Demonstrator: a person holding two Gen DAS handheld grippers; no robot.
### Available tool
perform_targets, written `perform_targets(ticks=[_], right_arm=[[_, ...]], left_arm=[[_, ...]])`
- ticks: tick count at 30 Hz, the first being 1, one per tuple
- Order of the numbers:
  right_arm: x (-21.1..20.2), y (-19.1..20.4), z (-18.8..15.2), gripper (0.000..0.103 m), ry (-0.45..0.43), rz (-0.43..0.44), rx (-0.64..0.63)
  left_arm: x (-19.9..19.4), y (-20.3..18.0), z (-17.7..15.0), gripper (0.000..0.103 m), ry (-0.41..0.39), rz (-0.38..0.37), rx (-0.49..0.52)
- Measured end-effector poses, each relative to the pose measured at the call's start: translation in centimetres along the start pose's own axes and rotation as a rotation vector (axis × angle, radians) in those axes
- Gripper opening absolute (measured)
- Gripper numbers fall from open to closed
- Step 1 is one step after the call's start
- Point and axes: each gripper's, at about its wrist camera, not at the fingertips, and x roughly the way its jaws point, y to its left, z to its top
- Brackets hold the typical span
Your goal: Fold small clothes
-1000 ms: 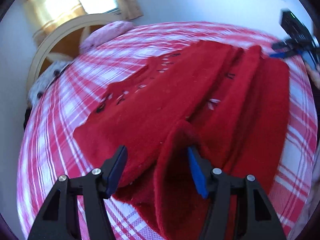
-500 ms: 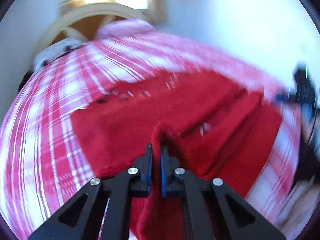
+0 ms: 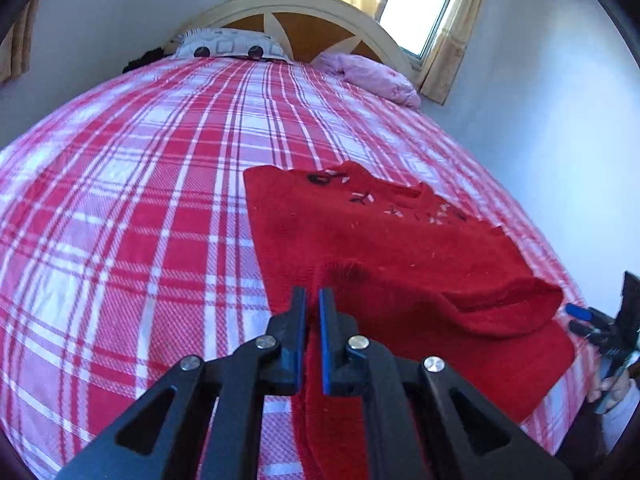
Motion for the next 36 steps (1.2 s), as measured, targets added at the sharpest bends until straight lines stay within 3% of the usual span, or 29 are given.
perform_targets(ticks=[3, 7, 9, 10, 11, 13, 15, 19, 21, 23, 25, 27, 29, 32, 36], right_arm=[[1.4, 0.5, 0.8, 0.072, -0.007, -0.044, -0.086], [3.7, 0.6, 2.1, 0.07, -0.001, -0.032, -0.144], [4.7, 0.7, 2.3, 0.046, 0.001, 0.003, -0.161], [5.0, 0.5, 2.5, 0.035, 0.008, 0.025, -0.138], [5.0, 0.2, 2.7, 0.031, 0.006, 0.034, -0.104], [4.7, -1.4, 2.9, 0.026, -0.011, 0.088, 0.0], [4.4, -3.7, 2.8, 0.026, -0.04, 0.165, 0.159], [4.0, -5.4, 2.2, 0.028, -0.065, 0.251, 0.299], [3.6, -5.5, 2.1, 0.037, -0.072, 0.265, 0.338], [2.8, -6.4, 2.0, 0.061, -0.111, 0.283, 0.403], [1.7, -7.5, 1.6, 0.067, -0.155, 0.296, 0.459], [0.7, -8.3, 1.2, 0.067, -0.183, 0.304, 0.486], [0.3, -7.7, 1.1, 0.067, -0.167, 0.279, 0.422], [0.8, -5.7, 1.3, 0.067, -0.131, 0.228, 0.274], [2.4, -2.5, 1.8, 0.067, -0.069, 0.159, 0.049]], left_arm=[[-0.9, 0.0, 0.4, 0.009, -0.018, -0.037, 0.0], [-1.6, -1.1, 0.9, 0.021, -0.024, -0.056, 0.064], [-1.7, -1.6, 1.0, 0.03, -0.013, -0.056, 0.105], [-1.9, -1.7, 1.0, 0.04, -0.01, -0.053, 0.121], [-2.0, -1.7, 1.0, 0.046, -0.009, -0.047, 0.129], [-2.3, -1.5, 0.8, 0.068, -0.006, -0.05, 0.134], [-2.5, -1.4, 0.6, 0.071, -0.005, -0.087, 0.139], [-1.3, -2.9, 0.6, 0.071, 0.019, -0.099, 0.206], [0.4, -3.6, 0.7, 0.071, 0.053, -0.054, 0.247], [2.2, -3.6, 0.6, 0.071, 0.079, -0.009, 0.257], [3.8, -3.3, 0.4, 0.069, 0.123, 0.002, 0.23], [4.4, -3.2, 0.1, 0.064, 0.133, 0.004, 0.217], [4.1, -3.4, 0.1, 0.061, 0.114, 0.009, 0.232], [3.7, -2.9, 0.0, 0.045, 0.104, 0.006, 0.211], [3.4, -1.0, 0.5, 0.027, 0.093, -0.033, 0.099]])
